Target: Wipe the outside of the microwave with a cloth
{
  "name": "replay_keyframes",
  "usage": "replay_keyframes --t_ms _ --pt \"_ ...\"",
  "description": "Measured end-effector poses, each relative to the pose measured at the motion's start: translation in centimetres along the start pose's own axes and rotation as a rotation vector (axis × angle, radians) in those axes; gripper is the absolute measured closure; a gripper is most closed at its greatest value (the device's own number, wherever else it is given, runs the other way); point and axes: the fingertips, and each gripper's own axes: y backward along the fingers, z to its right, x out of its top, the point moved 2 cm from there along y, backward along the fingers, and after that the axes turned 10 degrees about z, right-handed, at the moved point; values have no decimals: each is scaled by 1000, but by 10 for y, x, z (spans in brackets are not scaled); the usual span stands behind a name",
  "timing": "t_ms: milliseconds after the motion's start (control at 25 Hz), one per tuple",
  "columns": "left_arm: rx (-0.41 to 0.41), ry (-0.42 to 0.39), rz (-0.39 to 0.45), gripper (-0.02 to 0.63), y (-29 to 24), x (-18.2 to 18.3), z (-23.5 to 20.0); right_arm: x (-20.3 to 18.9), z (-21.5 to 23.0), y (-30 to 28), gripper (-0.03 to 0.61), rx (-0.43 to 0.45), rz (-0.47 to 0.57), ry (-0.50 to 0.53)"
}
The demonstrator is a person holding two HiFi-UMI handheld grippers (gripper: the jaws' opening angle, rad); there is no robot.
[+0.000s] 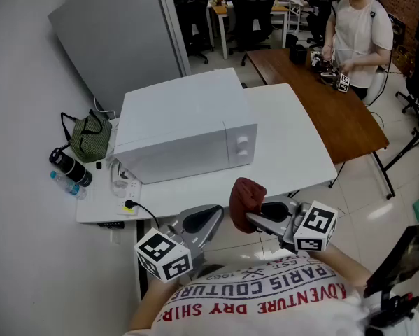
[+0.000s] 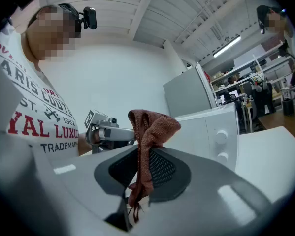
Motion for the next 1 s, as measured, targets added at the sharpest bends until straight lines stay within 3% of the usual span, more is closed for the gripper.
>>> replay_keyframes --t_ms 200,480,760,1000 --pt "12 0 -3 607 14 14 -12 8 -1 -21 534 -1 8 -11" --pt "41 27 16 607 64 38 -62 6 -15 -91 534 15 -8 -12" --pt "39 45 39 607 109 56 -112 -4 -26 -174 534 7 -70 94" --pt "71 52 52 607 154 63 -145 -17 -41 -242 534 66 -99 104"
